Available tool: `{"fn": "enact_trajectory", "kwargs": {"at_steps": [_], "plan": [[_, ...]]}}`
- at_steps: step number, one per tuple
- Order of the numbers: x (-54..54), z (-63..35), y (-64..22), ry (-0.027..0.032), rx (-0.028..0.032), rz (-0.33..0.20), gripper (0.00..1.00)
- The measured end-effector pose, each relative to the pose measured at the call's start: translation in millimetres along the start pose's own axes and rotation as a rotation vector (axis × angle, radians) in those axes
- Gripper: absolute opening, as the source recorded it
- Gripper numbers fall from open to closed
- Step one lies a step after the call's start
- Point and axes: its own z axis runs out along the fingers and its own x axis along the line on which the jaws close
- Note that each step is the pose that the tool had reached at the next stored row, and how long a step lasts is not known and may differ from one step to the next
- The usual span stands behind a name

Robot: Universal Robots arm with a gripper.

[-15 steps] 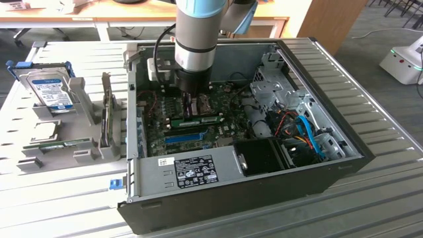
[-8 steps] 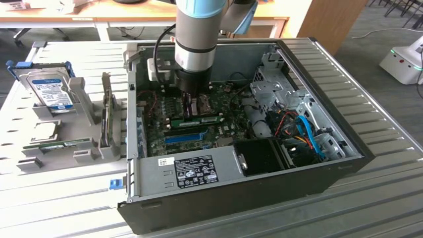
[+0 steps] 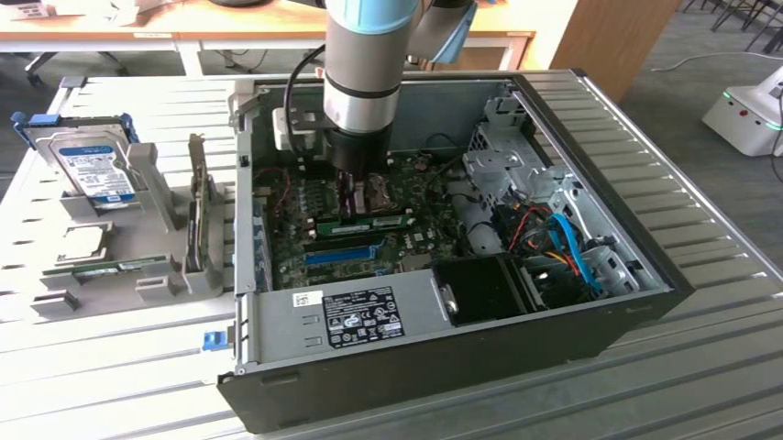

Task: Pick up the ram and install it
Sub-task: 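Press down the ram until it locks into place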

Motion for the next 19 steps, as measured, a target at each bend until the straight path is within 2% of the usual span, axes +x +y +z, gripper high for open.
{"fn": "enact_trajectory", "kwargs": {"at_steps": [19], "plan": [[0.0,0.5,0.0,-0.0001,0.0,0.0,0.11]]}}
